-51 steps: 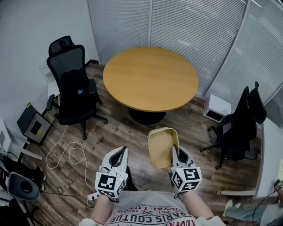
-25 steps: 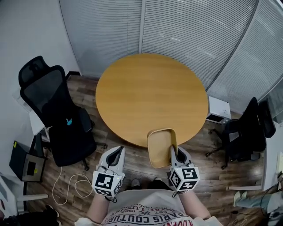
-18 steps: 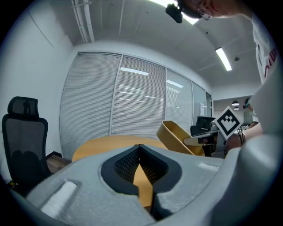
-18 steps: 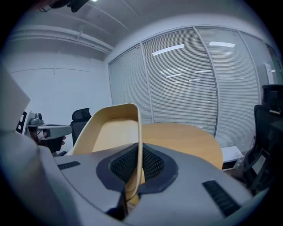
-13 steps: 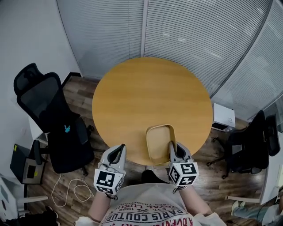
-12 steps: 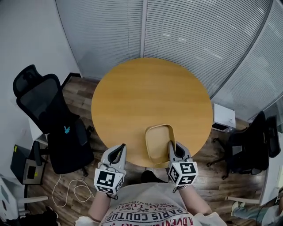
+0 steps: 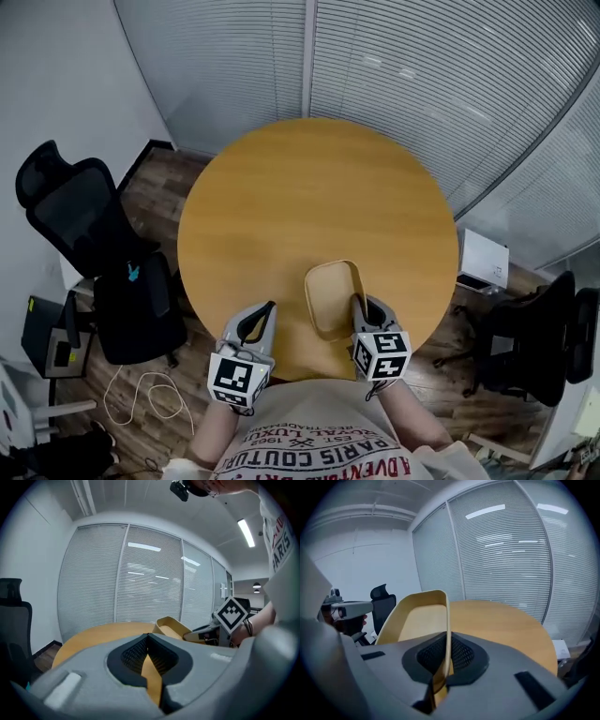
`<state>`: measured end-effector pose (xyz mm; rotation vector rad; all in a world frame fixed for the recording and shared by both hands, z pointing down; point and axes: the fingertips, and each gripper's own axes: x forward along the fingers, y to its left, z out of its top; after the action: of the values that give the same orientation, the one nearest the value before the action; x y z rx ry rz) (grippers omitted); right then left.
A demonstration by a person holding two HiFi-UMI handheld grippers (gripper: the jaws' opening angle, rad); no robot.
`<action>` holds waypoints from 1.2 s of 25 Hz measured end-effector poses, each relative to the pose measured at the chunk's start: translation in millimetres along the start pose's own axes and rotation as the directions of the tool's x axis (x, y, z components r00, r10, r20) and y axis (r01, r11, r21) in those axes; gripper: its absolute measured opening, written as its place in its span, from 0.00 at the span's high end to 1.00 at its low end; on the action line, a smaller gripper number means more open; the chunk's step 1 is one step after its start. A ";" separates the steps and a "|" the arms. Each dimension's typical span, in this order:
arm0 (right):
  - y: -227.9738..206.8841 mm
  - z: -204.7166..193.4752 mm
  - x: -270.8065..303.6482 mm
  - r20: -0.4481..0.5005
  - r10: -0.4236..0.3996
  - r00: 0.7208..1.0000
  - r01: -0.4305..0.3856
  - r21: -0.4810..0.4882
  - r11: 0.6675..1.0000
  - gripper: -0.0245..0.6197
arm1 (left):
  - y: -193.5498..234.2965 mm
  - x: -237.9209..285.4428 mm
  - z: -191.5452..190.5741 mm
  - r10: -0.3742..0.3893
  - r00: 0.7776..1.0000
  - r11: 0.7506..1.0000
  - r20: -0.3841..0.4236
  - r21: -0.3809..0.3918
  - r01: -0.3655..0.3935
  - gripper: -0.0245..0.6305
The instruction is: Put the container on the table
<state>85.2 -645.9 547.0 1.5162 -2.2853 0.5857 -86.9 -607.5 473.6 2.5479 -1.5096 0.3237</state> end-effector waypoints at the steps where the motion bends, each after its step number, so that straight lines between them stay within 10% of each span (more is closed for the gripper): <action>1: -4.5 -5.3 9.8 -0.023 0.004 1.000 -0.004 0.002 1.000 0.94 | 2.9 5.8 -2.5 0.003 1.000 1.000 -0.006 -0.009 -0.003 0.95; 16: -33.0 -102.2 130.1 -0.335 0.011 0.942 -0.017 -0.016 1.000 0.94 | 37.2 57.0 -39.2 0.013 0.996 0.996 -0.090 -0.085 -0.021 0.95; 30: -46.8 -124.0 153.3 -0.386 -0.038 0.922 0.046 0.011 0.999 0.94 | 41.5 64.0 -43.0 0.001 0.994 0.996 -0.112 -0.093 -0.012 0.95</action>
<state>77.2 -719.6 735.6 1.3153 -1.9457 0.8163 -97.9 -670.6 533.2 2.4111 -1.4575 0.3804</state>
